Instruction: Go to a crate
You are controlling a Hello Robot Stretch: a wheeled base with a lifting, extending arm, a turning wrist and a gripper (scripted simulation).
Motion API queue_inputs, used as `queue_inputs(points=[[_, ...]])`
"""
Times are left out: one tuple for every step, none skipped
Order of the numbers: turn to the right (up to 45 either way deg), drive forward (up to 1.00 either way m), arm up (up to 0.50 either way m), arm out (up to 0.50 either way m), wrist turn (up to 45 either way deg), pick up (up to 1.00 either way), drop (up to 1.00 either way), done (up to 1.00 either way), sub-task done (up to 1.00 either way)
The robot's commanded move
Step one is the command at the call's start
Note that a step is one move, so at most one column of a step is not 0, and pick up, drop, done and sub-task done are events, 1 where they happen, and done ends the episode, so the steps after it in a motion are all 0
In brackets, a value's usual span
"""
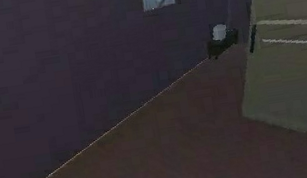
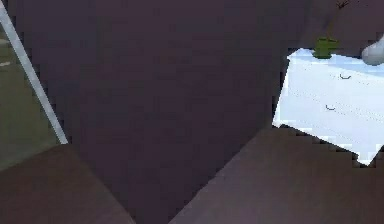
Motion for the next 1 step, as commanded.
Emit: queue_inputs(points=[[0.0,0.45,0.0,0.0,0.0,0.0,0.0,0.0,0.0]])
